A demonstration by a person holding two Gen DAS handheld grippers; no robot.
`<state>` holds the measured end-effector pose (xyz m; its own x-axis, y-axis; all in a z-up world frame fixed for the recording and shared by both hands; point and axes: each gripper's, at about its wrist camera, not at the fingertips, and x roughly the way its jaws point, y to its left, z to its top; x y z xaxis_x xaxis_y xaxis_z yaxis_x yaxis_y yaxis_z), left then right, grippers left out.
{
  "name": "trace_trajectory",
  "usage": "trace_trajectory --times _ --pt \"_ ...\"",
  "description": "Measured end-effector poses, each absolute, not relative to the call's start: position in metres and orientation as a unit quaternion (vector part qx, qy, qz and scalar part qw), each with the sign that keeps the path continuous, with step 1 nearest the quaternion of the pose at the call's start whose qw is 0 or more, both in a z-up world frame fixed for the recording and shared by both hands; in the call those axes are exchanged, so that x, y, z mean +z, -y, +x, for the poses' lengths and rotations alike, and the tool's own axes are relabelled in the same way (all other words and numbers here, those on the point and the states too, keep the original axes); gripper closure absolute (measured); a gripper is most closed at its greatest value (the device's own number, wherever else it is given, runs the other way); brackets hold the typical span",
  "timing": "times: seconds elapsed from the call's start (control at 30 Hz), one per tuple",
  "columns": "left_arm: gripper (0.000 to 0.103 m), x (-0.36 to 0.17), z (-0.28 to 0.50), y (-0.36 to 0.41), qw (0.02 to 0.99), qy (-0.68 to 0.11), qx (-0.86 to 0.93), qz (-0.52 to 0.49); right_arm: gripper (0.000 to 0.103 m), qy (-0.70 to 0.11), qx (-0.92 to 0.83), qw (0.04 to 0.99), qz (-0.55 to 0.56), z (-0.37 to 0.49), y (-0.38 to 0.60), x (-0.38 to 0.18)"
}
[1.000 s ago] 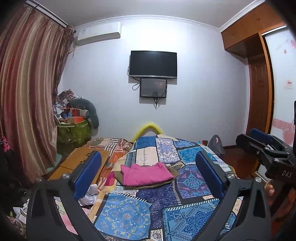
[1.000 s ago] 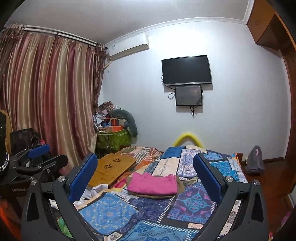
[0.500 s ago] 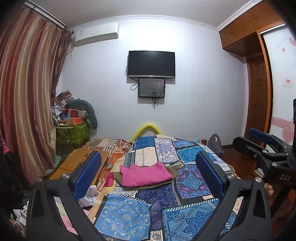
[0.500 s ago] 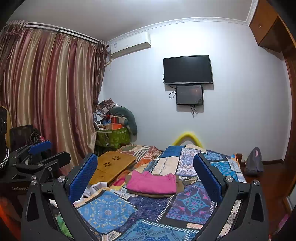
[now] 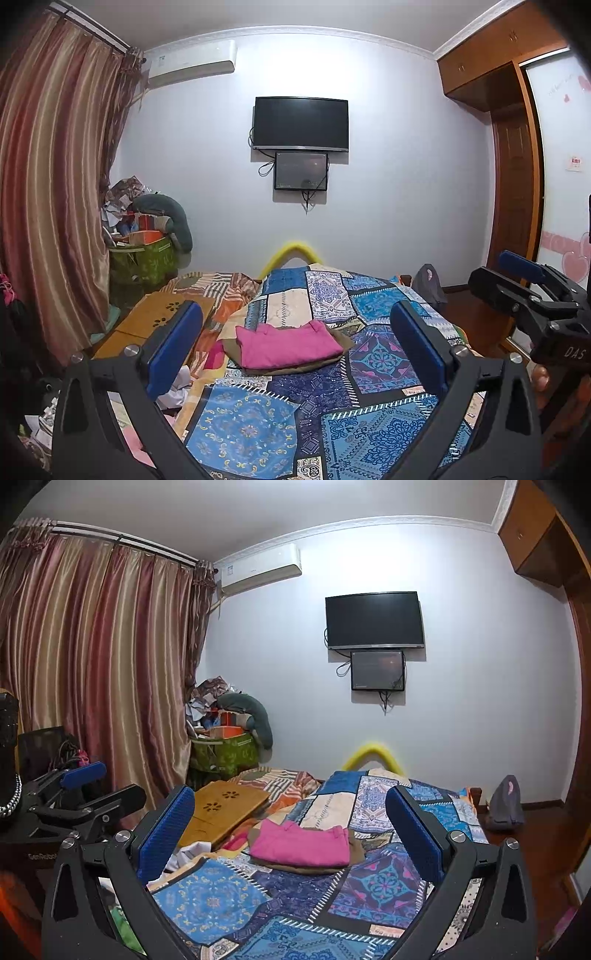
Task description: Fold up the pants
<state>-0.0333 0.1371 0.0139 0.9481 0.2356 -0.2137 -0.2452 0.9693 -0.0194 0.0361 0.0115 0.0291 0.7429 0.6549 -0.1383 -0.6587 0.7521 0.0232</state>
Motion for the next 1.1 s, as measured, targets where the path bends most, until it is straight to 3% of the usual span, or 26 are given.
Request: trace_trajectory --times 1.1 --pt "0.0 0.0113 -0.0297 -0.1382 0.988 -0.111 0.099 -0.034 0.0 -0.072 0.348 0.935 -0.002 0.0408 -0.0073 0.0284"
